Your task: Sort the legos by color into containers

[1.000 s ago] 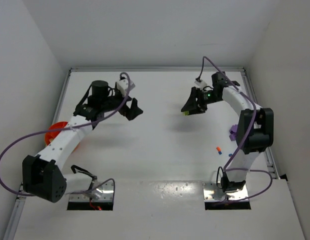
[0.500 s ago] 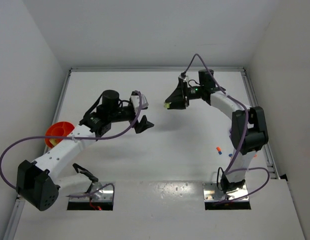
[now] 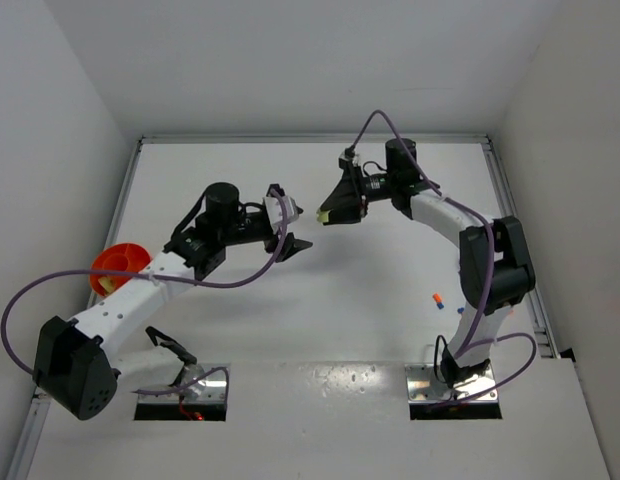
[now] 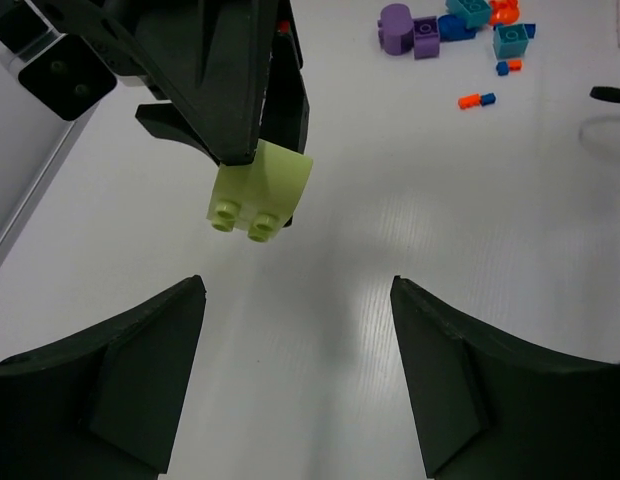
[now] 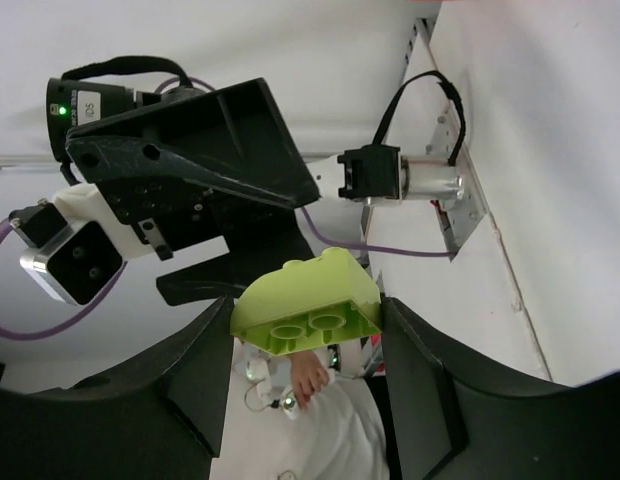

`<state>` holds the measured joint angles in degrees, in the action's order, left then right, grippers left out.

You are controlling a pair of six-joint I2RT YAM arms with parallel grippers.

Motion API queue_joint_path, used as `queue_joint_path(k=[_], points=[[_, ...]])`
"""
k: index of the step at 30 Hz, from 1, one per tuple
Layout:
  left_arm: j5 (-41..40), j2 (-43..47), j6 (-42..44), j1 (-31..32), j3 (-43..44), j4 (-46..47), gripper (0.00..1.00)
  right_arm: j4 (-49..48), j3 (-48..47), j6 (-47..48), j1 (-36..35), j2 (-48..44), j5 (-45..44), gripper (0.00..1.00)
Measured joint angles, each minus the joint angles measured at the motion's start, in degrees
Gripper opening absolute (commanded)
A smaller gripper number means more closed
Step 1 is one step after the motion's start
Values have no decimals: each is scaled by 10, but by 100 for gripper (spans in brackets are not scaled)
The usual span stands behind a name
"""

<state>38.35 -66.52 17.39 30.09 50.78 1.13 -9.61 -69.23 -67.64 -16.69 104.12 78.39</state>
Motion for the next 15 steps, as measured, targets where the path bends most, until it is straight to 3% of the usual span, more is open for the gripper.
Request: queue_joint_path(k=[15], points=[[-22,8,59,5,-35,47,79,-25,-1,-27,-40,0,30,9]])
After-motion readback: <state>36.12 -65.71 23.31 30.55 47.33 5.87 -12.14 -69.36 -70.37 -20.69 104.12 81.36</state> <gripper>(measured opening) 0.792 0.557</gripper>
